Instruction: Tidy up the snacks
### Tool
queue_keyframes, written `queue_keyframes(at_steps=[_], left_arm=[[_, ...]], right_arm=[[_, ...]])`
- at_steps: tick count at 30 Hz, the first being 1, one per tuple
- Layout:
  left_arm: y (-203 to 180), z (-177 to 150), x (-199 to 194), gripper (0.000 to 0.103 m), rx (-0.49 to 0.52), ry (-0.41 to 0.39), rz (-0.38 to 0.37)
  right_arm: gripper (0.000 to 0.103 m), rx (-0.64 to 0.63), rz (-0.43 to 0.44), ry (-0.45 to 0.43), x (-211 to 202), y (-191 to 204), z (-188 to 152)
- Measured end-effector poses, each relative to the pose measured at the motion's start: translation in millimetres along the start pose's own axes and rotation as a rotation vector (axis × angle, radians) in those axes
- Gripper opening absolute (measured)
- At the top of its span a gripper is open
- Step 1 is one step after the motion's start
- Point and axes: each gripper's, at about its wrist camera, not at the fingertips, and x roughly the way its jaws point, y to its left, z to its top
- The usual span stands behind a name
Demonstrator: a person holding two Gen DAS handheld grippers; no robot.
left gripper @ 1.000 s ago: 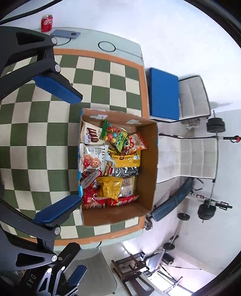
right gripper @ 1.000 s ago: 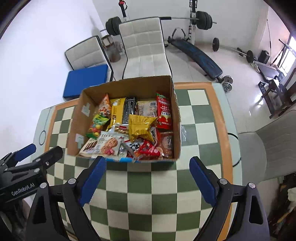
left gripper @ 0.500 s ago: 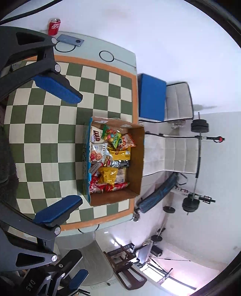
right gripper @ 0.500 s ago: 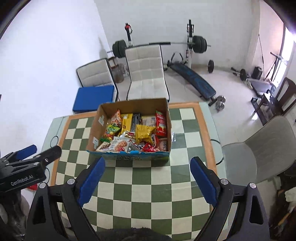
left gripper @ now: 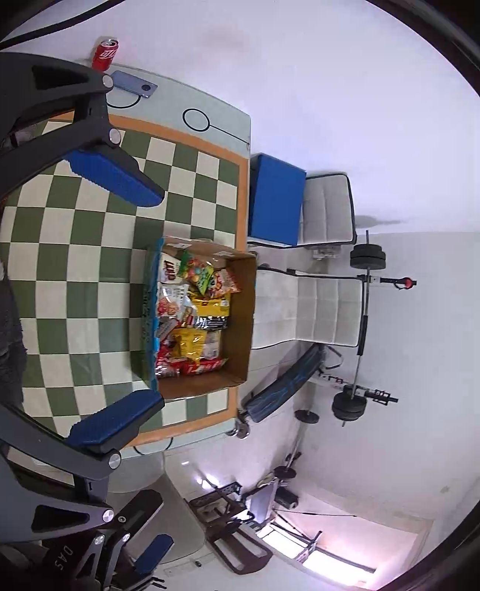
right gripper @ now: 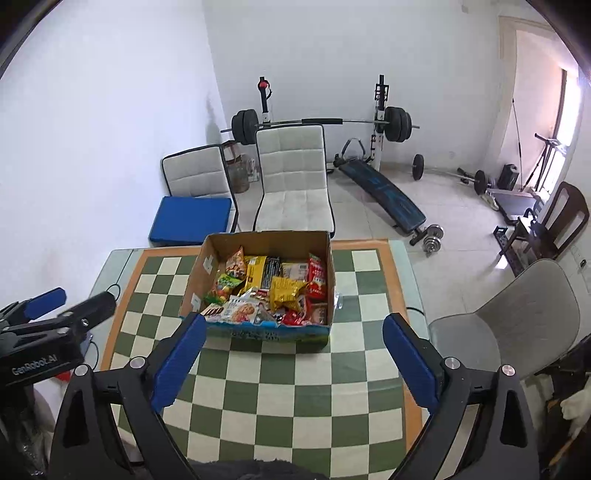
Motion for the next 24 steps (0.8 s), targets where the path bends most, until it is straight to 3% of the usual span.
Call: queue_keyframes(at_steps=[10,24], left_arm=[[-4.7,3.0,11.3,0.103,0.023,-0.035,0.034],[-8.7,4.6,17.1,0.103,0.029,-0.017,0.027]], right_arm=[[0.1,0.004,-0.022,-0.034,16.1,0.2,7.9],[0.1,0.008,-0.044,-0.04,30.2,-3.2,11.2]])
